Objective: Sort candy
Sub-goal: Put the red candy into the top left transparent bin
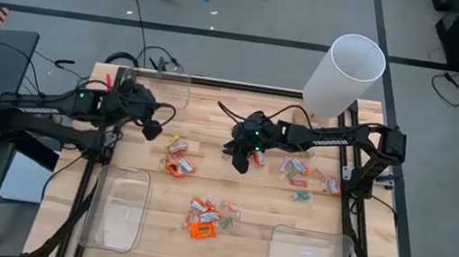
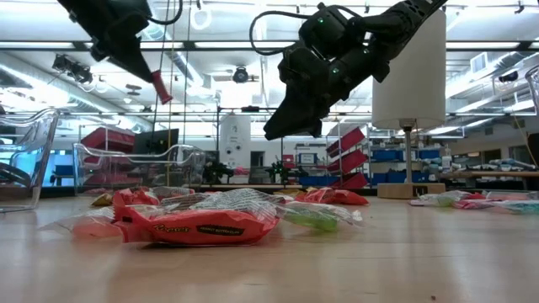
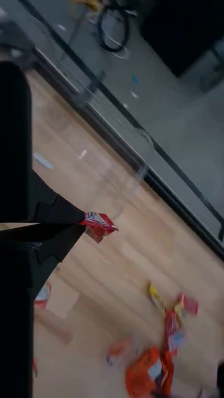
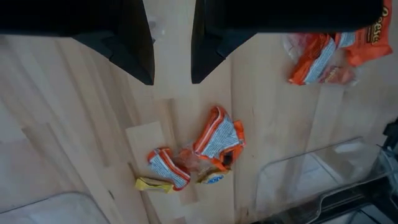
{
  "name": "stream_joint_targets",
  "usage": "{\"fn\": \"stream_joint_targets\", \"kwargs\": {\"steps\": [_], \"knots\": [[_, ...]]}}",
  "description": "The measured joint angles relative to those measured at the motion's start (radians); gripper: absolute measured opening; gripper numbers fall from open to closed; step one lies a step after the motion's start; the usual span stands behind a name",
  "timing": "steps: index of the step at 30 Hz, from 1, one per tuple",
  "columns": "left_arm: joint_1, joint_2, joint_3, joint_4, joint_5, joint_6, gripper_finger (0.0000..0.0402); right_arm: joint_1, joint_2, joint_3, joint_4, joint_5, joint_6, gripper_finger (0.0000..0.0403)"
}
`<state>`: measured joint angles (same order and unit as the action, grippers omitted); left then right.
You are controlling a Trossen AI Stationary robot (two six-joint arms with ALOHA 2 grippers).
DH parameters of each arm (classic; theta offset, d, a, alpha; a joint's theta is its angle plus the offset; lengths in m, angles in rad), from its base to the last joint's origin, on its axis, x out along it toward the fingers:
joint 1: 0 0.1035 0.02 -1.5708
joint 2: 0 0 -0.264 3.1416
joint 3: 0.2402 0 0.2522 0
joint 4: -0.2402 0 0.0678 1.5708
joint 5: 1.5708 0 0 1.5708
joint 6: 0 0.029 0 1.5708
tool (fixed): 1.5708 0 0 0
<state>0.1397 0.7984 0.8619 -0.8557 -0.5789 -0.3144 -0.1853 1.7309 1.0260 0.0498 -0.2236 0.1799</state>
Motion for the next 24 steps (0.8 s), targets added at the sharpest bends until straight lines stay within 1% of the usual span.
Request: {"fn": "stream_joint_targets", "kwargs": {"steps": [8, 24], "knots": [[0.118, -0.02, 0.0, -0.078, 0.002, -0.015, 0.0, 0.002, 0.0, 0.0, 0.0, 0.006, -0.001, 0.0091], [0.351, -0.021, 0.0, -0.204, 0.004, -0.015, 0.0, 0.002, 0.0, -0.001, 0.001, 0.025, -0.019, 0.0091]]}}
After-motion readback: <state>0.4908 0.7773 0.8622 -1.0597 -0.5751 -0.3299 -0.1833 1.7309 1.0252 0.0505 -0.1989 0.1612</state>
